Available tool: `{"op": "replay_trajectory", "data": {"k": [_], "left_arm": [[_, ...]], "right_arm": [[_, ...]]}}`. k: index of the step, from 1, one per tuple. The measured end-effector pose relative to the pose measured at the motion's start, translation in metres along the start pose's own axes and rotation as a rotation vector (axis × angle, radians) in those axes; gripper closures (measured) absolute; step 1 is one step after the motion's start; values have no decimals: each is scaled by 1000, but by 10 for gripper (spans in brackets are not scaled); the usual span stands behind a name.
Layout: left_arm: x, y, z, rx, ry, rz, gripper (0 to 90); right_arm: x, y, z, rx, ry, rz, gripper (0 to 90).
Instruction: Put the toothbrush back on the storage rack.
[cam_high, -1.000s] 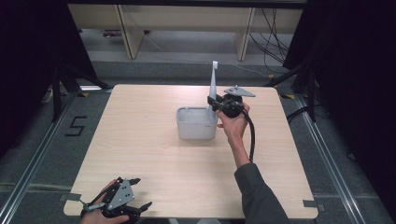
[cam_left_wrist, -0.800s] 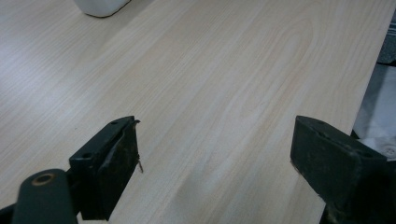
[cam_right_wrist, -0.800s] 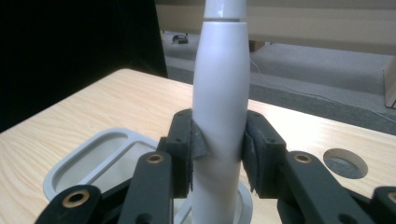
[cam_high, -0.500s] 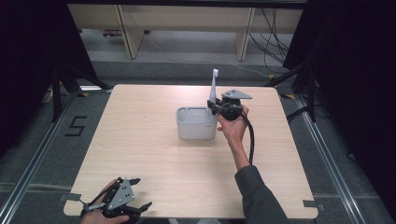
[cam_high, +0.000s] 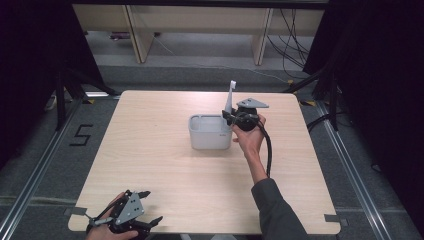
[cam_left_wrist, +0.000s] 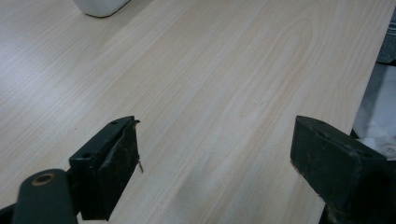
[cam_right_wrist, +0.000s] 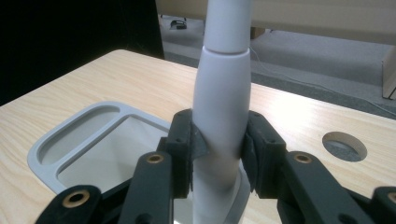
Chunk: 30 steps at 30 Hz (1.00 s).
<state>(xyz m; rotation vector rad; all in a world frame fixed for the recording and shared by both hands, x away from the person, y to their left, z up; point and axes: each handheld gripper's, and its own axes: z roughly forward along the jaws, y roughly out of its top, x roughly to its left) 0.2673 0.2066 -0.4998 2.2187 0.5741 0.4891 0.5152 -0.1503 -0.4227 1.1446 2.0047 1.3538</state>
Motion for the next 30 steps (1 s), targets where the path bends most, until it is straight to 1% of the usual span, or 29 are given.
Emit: {"op": "replay_trajectory", "data": {"k": [2, 3, 4, 5, 6, 7, 8, 10, 11, 12, 13, 14, 15, 16, 17, 18, 19, 20, 21, 22, 23, 24, 25, 26, 28, 29, 30], "left_arm": [[0, 0, 0, -1, 2, 4, 147], [1, 0, 0, 3, 3, 6, 148], [1, 0, 0, 0, 2, 7, 148], [0, 0, 0, -5, 2, 4, 147], [0, 0, 0, -5, 2, 4, 147], [0, 0, 0, -5, 4, 5, 147], [0, 0, 0, -5, 2, 3, 148], [0, 0, 0, -8, 7, 7, 147], [0, 0, 0, -8, 7, 7, 147], [0, 0, 0, -6, 7, 9, 148], [0, 0, 1, -12, 13, 6, 147], [0, 0, 1, -10, 12, 5, 147], [0, 0, 0, -7, 4, 5, 147], [0, 0, 0, -6, 5, 7, 147], [1, 0, 0, 0, 6, 12, 147], [1, 0, 0, 2, 8, 16, 147], [1, 0, 1, -3, 20, 13, 148], [0, 0, 1, -5, 14, 12, 147], [0, 0, 0, -9, 2, 7, 147], [0, 0, 0, -6, 0, 6, 147], [0, 0, 0, 2, 6, 12, 147], [1, 0, 0, 2, 4, 10, 148], [1, 0, 0, 2, 4, 10, 147], [1, 0, 0, 1, 3, 11, 147], [1, 0, 0, 6, 6, 14, 147], [0, 0, 0, -6, -2, 4, 148], [0, 0, 0, -4, 4, 7, 148]], "right_arm": [[0, -1, 1, -6, -2, -8, 663], [0, -1, 0, 9, -6, 1, 663], [1, -1, 0, 8, -5, 9, 663], [0, -2, 2, 9, -5, -5, 663], [0, -2, 2, 9, -5, -5, 663], [1, -2, 1, 16, -7, 13, 663], [1, -2, 1, 20, -12, -6, 663], [2, -2, 2, 15, -18, 5, 663], [2, -2, 2, 24, -3, 0, 663], [1, -2, 3, 19, -8, -10, 663], [2, -2, 3, 27, -10, -11, 663], [1, -2, 3, 14, -21, -23, 663], [1, -2, 4, 12, -17, -26, 663], [1, -2, 3, 24, -17, -12, 663], [1, -2, 3, 24, -17, -12, 663], [2, -3, 4, 28, -14, 2, 663], [1, -3, 4, 24, -28, -19, 663], [1, -4, 4, 28, -20, -9, 664], [1, -4, 4, 18, -13, 10, 669], [1, -3, 3, 6, -5, 13, 667], [2, -3, 2, 3, -7, 17, 656], [2, -1, 2, 1, 4, -4, 635], [2, -1, 2, 1, 4, -4, 635], [3, -1, 1, 10, -9, -4, 624], [2, -2, 1, 10, -9, -12, 588], [1, -2, 2, 10, -7, -22, 559], [3, -3, 1, 23, -6, 13, 530]]}}
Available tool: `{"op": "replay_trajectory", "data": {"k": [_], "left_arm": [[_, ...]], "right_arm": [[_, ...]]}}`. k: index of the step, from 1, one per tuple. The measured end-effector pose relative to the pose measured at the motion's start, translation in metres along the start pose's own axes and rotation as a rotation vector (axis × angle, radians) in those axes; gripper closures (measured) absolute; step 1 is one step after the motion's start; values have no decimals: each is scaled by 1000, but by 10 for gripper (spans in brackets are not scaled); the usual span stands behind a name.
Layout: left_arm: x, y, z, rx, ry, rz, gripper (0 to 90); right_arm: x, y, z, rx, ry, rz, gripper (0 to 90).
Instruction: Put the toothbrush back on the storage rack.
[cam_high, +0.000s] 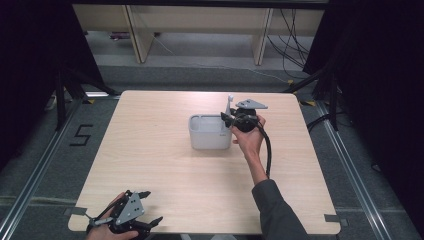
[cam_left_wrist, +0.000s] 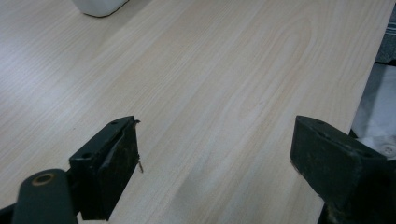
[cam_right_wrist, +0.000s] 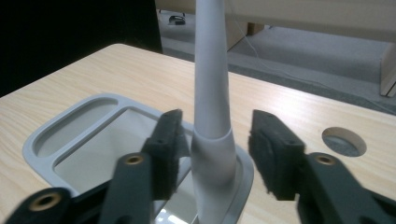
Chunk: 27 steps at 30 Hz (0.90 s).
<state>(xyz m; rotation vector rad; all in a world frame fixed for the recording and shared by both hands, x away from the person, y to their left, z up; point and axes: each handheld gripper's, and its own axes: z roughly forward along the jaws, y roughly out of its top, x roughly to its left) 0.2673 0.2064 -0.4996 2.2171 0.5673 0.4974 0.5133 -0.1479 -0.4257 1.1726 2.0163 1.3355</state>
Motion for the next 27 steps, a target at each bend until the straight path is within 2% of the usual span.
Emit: {"op": "replay_trajectory", "data": {"k": [2, 3, 4, 5, 7, 8, 10, 11, 12, 13, 14, 15, 16, 17, 18, 21, 25, 26, 27], "left_arm": [[1, 0, 0, 3, -4, 1, 148], [1, 0, 0, 3, -5, 3, 147], [1, 0, 0, 3, -5, 6, 147], [0, 0, 1, -3, 5, 7, 148], [1, 0, 0, 3, -5, 8, 148], [0, 0, 0, 0, -2, 9, 147], [0, 0, 1, -3, -7, 8, 147], [-1, 0, 3, -17, -33, -8, 147], [0, 0, 2, -11, -5, 6, 147], [0, 0, 0, -2, 3, 10, 147], [1, 0, -1, -4, 13, 17, 147], [1, 0, 0, -3, 11, 17, 147], [1, 0, 0, -6, 23, 17, 148], [1, 0, 0, -6, 24, 17, 147], [1, 1, -1, -2, 11, 18, 147], [1, 0, 0, -8, 18, 16, 147], [1, 0, 0, -7, 23, 18, 147], [1, 0, 0, -6, 23, 18, 147], [1, 0, 0, -5, 23, 17, 147]], "right_arm": [[0, -2, 0, -8, 2, 7, 472], [-2, -3, -2, -14, -1, -12, 449], [-1, -4, -2, -17, 12, 17, 430], [-1, -5, -5, -5, 11, 15, 410], [-1, -6, -6, -12, 14, 25, 406], [-2, -6, -8, -13, -3, -2, 405], [-2, -6, -13, -9, -3, 12, 399], [-2, -6, -13, -9, -3, 12, 399], [-3, -5, -14, -15, -4, 8, 399], [-4, -5, -15, -26, 0, -10, 399], [-4, -4, -17, -13, 6, 5, 397], [-3, -5, -18, -24, 5, 12, 395], [-4, -4, -19, -19, 7, -5, 393], [-5, -4, -20, -18, 10, -20, 389], [-3, -5, -22, -9, 9, 12, 388], [-3, -6, -25, -6, 19, -3, 383], [-2, -9, -30, -8, 10, -13, 371], [-1, -10, -32, 4, 15, 2, 370], [-2, -10, -35, 7, 21, -13, 363]]}}
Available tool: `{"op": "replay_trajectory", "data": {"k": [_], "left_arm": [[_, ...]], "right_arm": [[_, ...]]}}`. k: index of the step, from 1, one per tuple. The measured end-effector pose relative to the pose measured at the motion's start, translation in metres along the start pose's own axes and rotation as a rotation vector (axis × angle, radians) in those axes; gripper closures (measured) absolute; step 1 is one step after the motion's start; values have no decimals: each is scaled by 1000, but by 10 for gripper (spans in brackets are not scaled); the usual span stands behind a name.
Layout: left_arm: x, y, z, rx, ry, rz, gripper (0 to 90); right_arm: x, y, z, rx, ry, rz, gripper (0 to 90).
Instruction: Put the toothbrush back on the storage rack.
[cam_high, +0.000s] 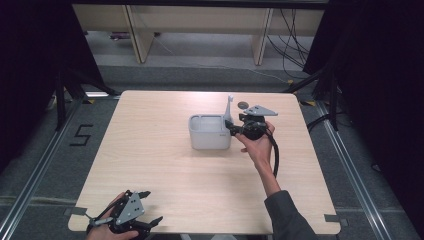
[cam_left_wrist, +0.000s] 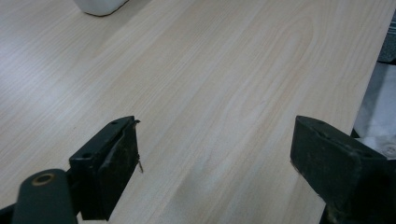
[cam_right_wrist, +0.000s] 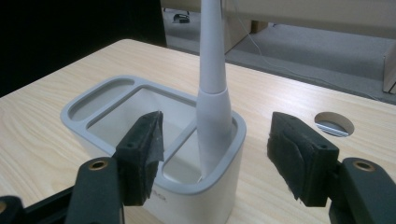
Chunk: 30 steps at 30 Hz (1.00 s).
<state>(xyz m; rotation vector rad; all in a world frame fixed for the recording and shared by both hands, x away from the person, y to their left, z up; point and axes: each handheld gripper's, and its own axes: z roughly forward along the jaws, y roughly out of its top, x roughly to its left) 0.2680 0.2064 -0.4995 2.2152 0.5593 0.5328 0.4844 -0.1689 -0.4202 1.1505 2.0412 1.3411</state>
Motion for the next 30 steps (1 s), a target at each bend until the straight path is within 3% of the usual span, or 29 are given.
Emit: {"op": "replay_trajectory", "data": {"k": [8, 10, 11, 12, 15, 17, 18, 20, 22, 23, 25, 26, 27, 30], "left_arm": [[0, 0, 0, 5, -10, -1, 147], [0, 0, 0, -1, -7, -2, 147], [0, 0, 0, 1, -9, -1, 147], [0, 0, 0, 2, -8, -1, 148], [0, 0, 0, 4, -13, -2, 147], [1, 0, 0, 20, -10, 13, 147], [0, 0, 0, 7, -12, 3, 147], [0, 1, -1, 6, -14, 3, 147], [0, 1, -1, 6, -12, 3, 148], [0, 0, -1, 4, -9, 2, 147], [0, 1, -1, 6, -13, 8, 147], [-2, 0, 0, -13, -20, -14, 147], [1, 1, -1, 14, -15, 16, 147], [1, 1, -2, 11, -9, 11, 147]], "right_arm": [[5, -4, -9, -10, 11, 17, 358], [5, -5, -11, -11, 15, -7, 356], [8, -6, -12, -7, 13, 16, 355], [7, -7, -12, -12, 13, -21, 350], [12, -10, -15, -2, 37, 10, 347], [12, -11, -15, -18, 48, -21, 342], [12, -11, -16, -6, 49, -26, 341], [15, -11, -19, -16, 47, 8, 341], [13, -10, -20, -21, 50, -26, 340], [15, -11, -22, -16, 56, -6, 339], [15, -12, -23, -21, 49, -24, 336], [15, -12, -24, -12, 56, -16, 335], [15, -13, -24, -12, 55, -16, 334], [16, -15, -25, -9, 52, -25, 328]]}}
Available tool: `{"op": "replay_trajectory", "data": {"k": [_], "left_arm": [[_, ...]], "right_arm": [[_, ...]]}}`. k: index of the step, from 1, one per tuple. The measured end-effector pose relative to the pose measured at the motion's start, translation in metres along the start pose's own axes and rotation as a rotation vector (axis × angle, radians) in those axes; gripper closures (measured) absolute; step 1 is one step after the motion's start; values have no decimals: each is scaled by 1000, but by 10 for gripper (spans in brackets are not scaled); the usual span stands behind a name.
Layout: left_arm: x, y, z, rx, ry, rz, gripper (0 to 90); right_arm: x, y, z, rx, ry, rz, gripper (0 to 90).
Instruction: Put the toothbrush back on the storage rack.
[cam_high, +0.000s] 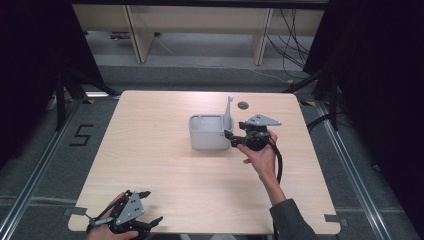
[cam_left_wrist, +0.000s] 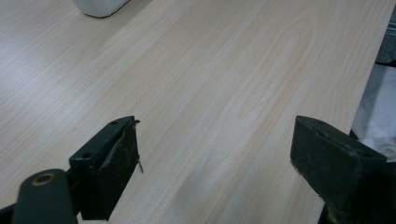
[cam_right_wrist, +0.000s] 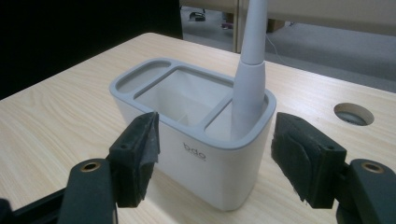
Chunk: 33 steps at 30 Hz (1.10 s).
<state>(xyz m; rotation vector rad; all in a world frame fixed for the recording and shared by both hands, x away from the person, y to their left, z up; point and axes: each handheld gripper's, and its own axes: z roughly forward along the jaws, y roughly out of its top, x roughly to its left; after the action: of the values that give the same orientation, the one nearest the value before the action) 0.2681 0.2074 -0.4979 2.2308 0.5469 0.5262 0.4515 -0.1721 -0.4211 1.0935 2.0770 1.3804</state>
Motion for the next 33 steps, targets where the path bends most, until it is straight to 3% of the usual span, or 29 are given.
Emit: {"op": "replay_trajectory", "data": {"k": [1, 4, 8, 9, 11, 12, 13, 14, 20, 21, 22, 23, 24, 25, 26, 27, 28, 29, 33], "left_arm": [[0, 0, 0, 1, 0, 3, 147], [0, 0, 0, 1, 1, 4, 148], [-1, 0, 0, -12, -3, -10, 148], [-1, 0, 0, -17, 8, -9, 148], [-1, 0, 0, -20, 9, -9, 147], [-2, 0, 0, -19, 8, -9, 148], [-1, 0, 0, -19, 8, -9, 148], [-1, 0, 0, -20, 9, -11, 147], [-1, 1, -1, -19, 3, -8, 147], [-2, 1, 0, -31, 3, -18, 147], [-3, 1, 0, -36, 0, -25, 147], [-1, 1, -2, -7, 4, 5, 147], [0, 1, -1, -9, 5, 5, 147], [0, 1, -2, -3, 4, 6, 147], [0, 1, -2, -4, 6, 6, 148], [0, 1, -2, -7, 7, 5, 147], [-1, 1, -2, -8, 5, 5, 147], [-1, 1, -1, -15, 8, 3, 147], [-1, 1, -1, -15, 7, 0, 147]], "right_arm": [[1, -1, -1, 3, 9, 17, 328], [1, -2, -2, 1, 5, -21, 325], [6, -3, -6, 11, 18, 14, 319], [4, -3, -8, 12, 6, -20, 317], [6, -5, -9, 16, 20, 5, 312], [4, -5, -10, 4, -3, -29, 309], [7, -6, -11, 19, 14, 3, 308], [5, -7, -12, 18, 8, -17, 305], [8, -13, -18, 32, 13, -2, 292], [6, -14, -19, 25, 11, -30, 290], [8, -16, -20, 36, 22, -10, 289], [9, -16, -22, 44, 15, 4, 288], [7, -18, -22, 21, 16, -34, 287], [9, -19, -25, 43, 19, -6, 284], [8, -20, -26, 35, 5, -25, 284], [10, -21, -25, 24, 13, -3, 284], [8, -21, -27, 30, 15, -31, 284], [10, -22, -28, 33, 15, -9, 283], [12, -25, -32, 32, 22, -22, 282]]}}
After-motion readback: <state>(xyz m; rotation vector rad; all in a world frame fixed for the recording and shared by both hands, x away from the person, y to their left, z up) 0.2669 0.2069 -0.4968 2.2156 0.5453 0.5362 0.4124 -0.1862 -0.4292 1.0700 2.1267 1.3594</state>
